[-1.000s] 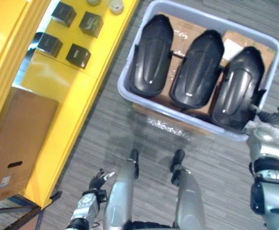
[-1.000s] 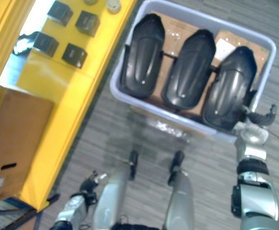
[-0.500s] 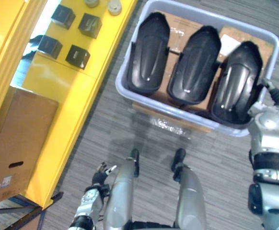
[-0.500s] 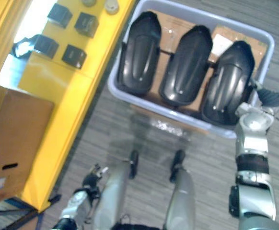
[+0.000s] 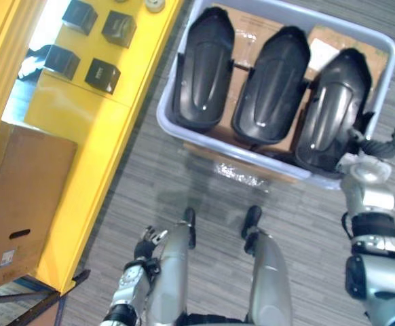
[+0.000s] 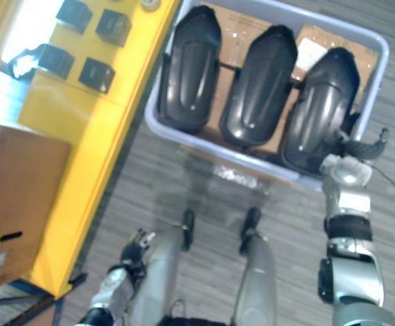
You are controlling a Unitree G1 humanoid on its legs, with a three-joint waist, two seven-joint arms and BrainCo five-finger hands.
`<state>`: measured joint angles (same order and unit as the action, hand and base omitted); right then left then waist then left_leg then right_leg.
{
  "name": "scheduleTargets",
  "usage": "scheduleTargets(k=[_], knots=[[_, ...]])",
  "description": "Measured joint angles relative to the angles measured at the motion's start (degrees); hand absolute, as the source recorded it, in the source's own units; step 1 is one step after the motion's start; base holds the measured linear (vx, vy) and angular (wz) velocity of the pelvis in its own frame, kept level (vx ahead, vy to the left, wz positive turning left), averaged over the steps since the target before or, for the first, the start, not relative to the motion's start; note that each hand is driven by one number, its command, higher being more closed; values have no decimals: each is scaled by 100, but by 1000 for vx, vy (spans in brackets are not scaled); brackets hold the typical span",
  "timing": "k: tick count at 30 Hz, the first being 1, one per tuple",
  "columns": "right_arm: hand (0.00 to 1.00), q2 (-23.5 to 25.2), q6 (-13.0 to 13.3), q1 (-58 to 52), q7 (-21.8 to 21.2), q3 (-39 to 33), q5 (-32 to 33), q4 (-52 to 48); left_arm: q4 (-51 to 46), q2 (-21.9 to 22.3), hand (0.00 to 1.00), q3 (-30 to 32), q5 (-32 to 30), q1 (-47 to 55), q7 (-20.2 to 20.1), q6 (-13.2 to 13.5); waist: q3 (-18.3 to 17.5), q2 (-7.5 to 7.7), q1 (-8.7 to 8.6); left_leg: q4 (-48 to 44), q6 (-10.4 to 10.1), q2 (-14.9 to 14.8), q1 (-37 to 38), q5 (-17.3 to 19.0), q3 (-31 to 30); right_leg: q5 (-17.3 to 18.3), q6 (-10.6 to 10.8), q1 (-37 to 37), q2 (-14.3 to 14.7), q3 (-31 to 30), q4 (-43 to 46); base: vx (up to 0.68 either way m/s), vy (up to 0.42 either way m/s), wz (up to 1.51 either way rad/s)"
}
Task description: Walk over and take plastic housings, then place them on the shelf
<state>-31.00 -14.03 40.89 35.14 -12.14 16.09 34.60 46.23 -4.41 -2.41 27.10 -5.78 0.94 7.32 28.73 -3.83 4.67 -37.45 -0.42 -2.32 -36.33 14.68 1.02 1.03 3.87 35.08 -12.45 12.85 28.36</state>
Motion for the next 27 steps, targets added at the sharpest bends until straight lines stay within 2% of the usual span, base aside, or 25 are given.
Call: scheduleTargets(k=[13,14,19,21,27], knots=[[0,-495,-257,441,-27,230,-128,15,-88,29,0,0,231,-1,-226,26,-36,-69,76,-266,-8,101,-473,-13,-65,203,-42,485,-205,70,519,-5,-4,8],[100,-518,-329,478,-35,243,-128,46,-122,28,0,0,231,-1,-234,27,-36,-70,72,-307,-7,98,-525,-12,-66,212,-49,520,-214,82,555,-5,6,8],[100,-610,-747,514,-85,389,-119,372,-130,32,0,-1,236,-1,-237,46,-36,-70,87,-378,0,95,-555,-8,-68,218,-53,524,-232,92,616,-2,1,2],[100,-687,-963,541,-299,389,-114,598,-126,30,0,-5,270,-1,-237,62,-36,-70,87,-402,6,89,-567,-3,-63,218,-54,525,-235,94,627,0,0,0],[100,-816,-1110,617,-518,389,-130,900,-94,24,0,-18,402,2,-233,89,-36,-70,85,-404,6,72,-574,-4,-46,217,-54,534,-237,98,628,0,0,0]])
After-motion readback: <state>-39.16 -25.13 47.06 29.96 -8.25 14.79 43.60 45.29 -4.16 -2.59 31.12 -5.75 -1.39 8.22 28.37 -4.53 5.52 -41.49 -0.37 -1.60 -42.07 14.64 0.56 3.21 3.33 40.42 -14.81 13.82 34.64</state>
